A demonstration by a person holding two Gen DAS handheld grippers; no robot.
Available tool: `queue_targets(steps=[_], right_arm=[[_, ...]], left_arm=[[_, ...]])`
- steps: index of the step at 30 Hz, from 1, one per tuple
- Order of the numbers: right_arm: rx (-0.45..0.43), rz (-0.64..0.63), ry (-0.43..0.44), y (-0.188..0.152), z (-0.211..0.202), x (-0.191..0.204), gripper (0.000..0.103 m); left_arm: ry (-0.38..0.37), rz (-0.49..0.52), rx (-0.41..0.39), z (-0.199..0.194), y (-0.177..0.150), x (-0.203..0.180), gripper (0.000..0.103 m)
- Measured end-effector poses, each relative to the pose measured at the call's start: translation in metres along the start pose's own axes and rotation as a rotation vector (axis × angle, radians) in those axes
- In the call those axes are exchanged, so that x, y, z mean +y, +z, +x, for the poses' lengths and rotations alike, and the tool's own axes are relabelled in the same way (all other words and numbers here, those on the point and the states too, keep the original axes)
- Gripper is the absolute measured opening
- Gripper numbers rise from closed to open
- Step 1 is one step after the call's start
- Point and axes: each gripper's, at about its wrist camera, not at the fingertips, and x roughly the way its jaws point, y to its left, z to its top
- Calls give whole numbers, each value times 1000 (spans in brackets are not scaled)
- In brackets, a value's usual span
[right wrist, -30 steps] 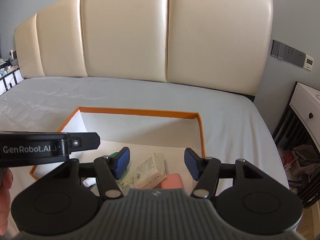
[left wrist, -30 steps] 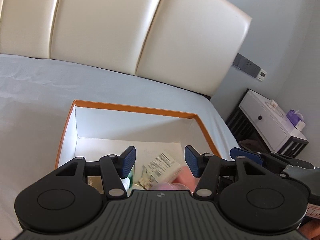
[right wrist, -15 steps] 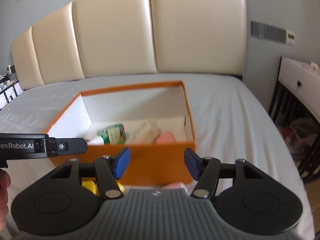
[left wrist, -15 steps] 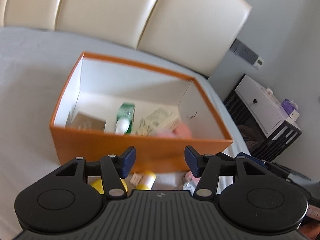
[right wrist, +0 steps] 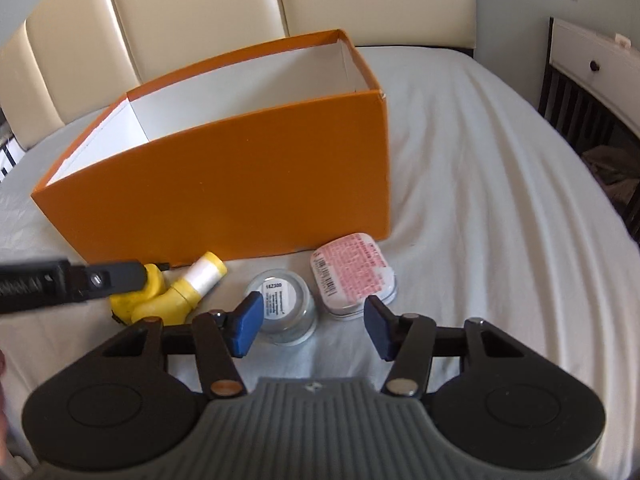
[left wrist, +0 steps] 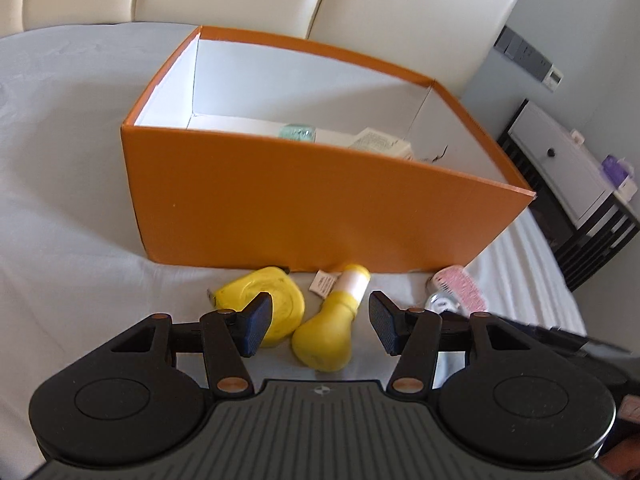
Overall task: Organize rigid objects
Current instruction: 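Grasp the yellow white-capped bottle with the left while the right grasps the silver jar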
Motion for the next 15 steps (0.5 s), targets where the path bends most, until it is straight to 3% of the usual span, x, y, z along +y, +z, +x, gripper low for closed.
queue_targets(steps=[6,12,15], right_arm=[[-13,-33,8,-1,-1,6,55],[-18,-59,20,1,-1,11,50],[-24,-89,21,-1,-2,15,50]], left_arm=[[29,94,-24,-1,-9,-10,63],[38,96,-4,-1,-10,-6,60],[28,172,-7,-1,-12,-14,57]])
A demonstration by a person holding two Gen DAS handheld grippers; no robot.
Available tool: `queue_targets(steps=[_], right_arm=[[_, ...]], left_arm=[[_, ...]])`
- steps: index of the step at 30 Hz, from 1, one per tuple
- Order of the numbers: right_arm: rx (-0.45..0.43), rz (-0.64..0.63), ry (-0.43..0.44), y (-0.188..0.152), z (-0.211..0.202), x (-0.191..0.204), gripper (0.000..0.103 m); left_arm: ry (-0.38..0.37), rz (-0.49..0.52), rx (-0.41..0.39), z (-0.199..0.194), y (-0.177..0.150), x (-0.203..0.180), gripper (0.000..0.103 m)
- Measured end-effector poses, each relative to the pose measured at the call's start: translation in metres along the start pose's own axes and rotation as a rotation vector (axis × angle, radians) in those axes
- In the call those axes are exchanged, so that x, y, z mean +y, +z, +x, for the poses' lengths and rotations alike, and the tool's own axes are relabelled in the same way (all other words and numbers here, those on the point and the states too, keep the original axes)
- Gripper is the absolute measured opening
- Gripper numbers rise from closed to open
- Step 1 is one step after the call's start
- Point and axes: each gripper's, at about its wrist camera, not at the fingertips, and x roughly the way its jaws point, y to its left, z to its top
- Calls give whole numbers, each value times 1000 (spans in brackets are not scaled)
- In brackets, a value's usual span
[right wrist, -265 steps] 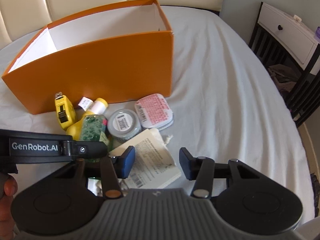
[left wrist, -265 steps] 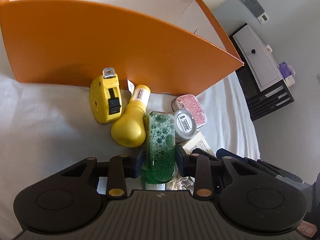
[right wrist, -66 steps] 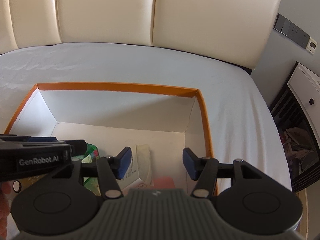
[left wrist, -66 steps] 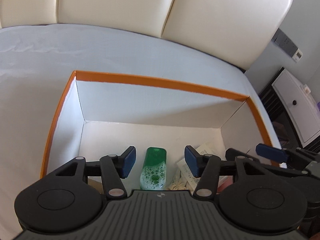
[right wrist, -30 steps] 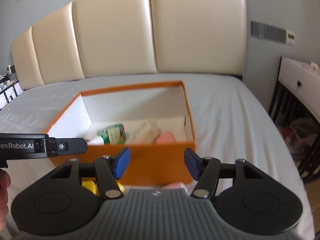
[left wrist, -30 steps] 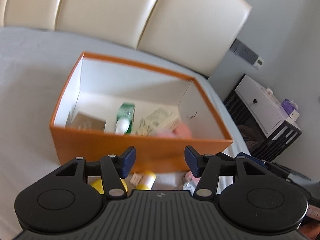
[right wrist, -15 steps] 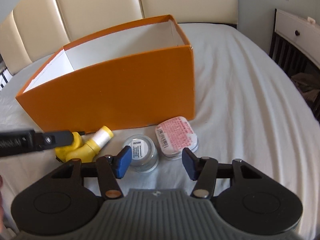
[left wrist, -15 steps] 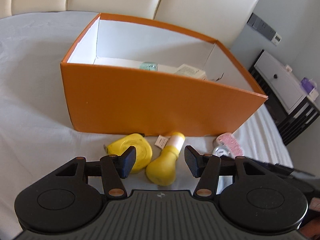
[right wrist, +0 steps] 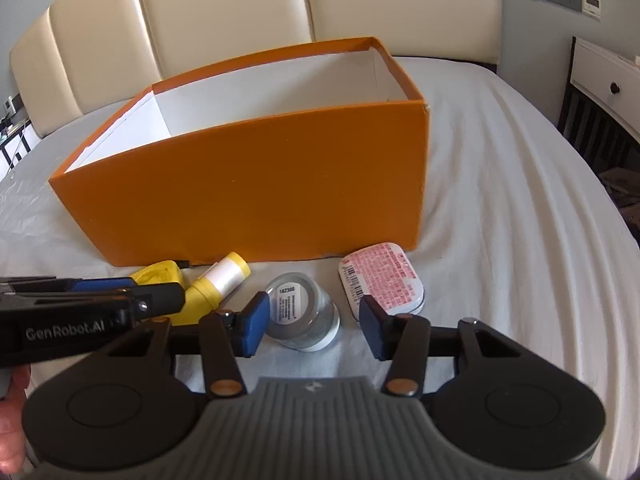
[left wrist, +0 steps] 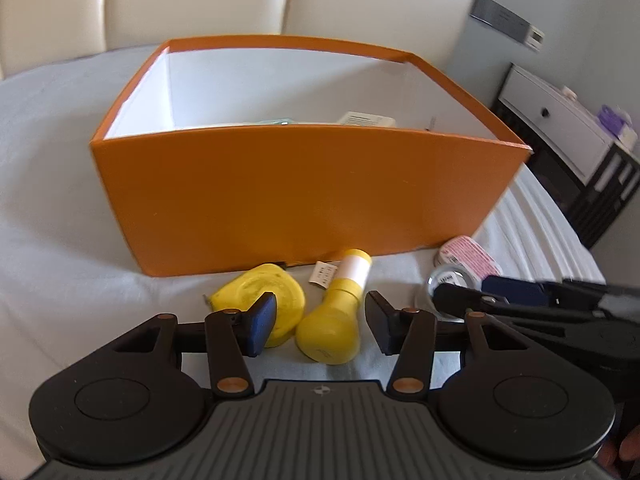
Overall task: Organize rigid objects
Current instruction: 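Grasp the yellow white-capped bottle with the left while the right grasps the silver jar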
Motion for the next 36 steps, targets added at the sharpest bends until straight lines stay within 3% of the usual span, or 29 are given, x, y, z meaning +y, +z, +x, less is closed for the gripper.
queue_targets(steps=[3,12,18,20,32,36], right_arm=[[1,-11,6,1,1,1,48],[19,10,52,2,8,-3,45],[111,64,110,1,25,-12,46],[105,55,108,-1,25,-11,38],[97,81,8,-7,9,-20,36],[92,76,-12,-7,8,-18,36]], left_arm=[[13,59,11,2,-3,-8,47],[1,94,30,8,-6,-9,40],[-1,101,42,9,-4,-8,44],[3,121,40,10,-5,-12,45],[-31,142,25,23,0,-16,48],[-32,129,61,36,0,-14,47]])
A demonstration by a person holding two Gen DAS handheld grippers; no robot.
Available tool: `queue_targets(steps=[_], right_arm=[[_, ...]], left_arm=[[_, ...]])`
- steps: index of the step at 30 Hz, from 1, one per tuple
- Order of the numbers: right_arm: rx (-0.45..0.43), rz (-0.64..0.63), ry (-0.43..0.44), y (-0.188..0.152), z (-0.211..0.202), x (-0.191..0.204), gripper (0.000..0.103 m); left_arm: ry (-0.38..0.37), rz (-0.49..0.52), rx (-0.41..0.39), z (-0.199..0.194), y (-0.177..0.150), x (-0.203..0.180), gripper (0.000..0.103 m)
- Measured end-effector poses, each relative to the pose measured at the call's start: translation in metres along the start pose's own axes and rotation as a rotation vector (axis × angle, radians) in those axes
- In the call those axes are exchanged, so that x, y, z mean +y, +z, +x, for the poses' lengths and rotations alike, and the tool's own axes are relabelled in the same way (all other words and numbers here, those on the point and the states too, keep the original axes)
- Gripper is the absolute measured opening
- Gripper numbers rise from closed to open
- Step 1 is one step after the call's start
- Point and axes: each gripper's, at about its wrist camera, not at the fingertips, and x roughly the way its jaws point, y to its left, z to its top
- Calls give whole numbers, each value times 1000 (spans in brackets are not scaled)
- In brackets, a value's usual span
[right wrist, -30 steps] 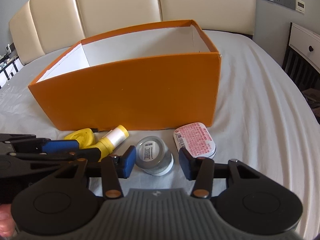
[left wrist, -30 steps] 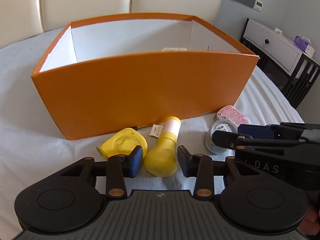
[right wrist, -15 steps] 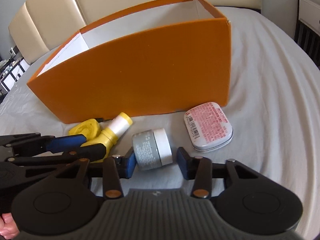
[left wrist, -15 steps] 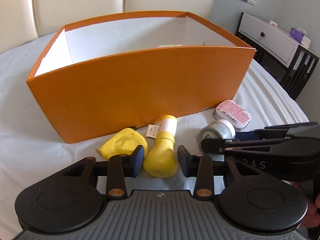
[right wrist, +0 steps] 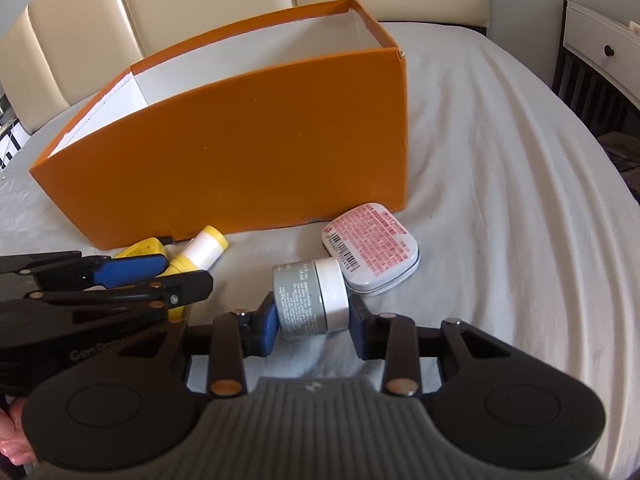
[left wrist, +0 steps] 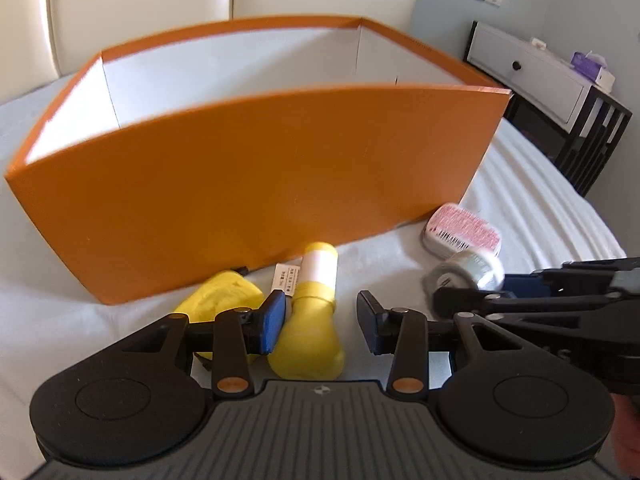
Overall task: Organize rigid objects
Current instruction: 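Grasp the yellow white-capped bottle with the left while the right grasps the silver jar, then carry the yellow bottle and silver jar over into the orange box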
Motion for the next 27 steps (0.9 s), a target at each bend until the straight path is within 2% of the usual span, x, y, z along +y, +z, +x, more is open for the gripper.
queue_targets(steps=[1,6,17,27], right_arm=[[-1,3,-1,0,0,0,36],[-9,-2,-7,2,6,3,37],[-35,-54,-33,-1,13,12,34],[-60,-56,1,-4,1,9,34]], left_arm=[[2,-11,18,4,0,2,43],[-34,-82,5,5,3,12,31],[-31,-81,-11,4,4,14,27],[-44,-110,-45,-15,3,17,27]])
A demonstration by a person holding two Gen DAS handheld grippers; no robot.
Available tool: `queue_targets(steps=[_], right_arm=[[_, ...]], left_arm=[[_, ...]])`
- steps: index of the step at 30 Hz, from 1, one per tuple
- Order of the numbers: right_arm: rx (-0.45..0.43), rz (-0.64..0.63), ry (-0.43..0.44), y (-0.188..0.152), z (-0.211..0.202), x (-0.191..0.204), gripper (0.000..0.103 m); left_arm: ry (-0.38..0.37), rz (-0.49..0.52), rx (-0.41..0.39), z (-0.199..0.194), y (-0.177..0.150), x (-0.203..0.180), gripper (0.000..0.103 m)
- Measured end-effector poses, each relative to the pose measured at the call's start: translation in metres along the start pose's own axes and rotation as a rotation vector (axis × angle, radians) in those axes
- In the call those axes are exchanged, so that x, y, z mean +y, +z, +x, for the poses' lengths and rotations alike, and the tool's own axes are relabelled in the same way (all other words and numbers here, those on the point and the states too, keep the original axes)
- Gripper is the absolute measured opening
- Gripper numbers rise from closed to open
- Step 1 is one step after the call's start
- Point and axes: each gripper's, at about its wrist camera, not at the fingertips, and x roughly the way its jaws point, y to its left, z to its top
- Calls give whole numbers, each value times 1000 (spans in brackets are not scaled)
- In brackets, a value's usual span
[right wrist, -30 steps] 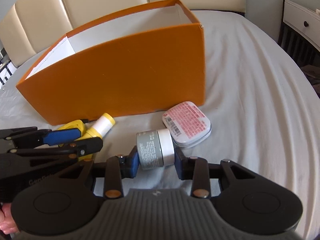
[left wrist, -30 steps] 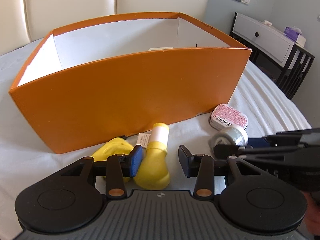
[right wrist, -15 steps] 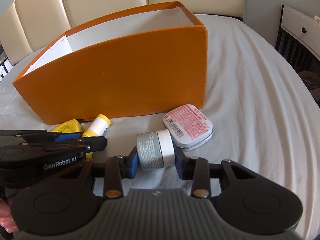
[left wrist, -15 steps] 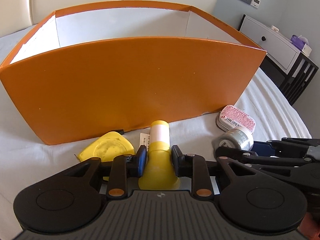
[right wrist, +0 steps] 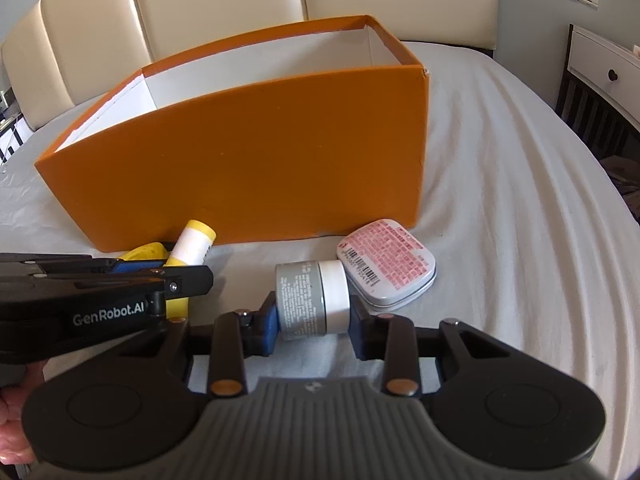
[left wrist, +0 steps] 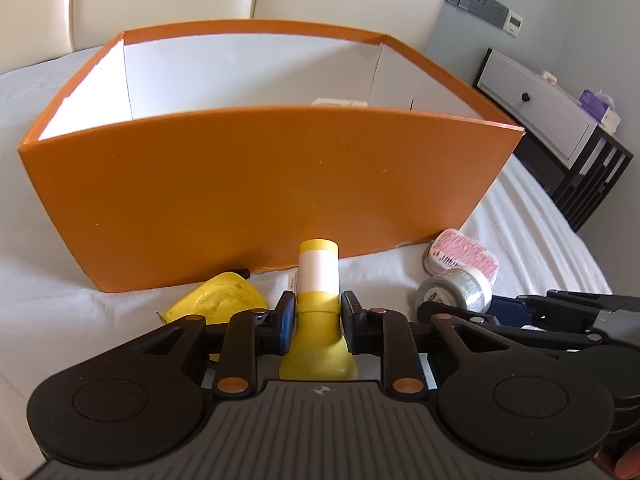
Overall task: Organize rigid objects
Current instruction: 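Carry the yellow bottle and silver jar over into the orange box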
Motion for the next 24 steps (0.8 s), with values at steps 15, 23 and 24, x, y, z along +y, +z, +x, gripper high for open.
queue_targets(steps=[15,23,24], right_arm=[[-107,-149,-39,8,-46,16,34],[-160,-132,6,26,-77,16,34],[-165,-132,14,29,-80,16,34]], left_arm=[[26,-3,-97,-44,3,-10,27],[48,-7,-172,-77,17,-10,27],[52,-14,-182,-82,20,-9,27]])
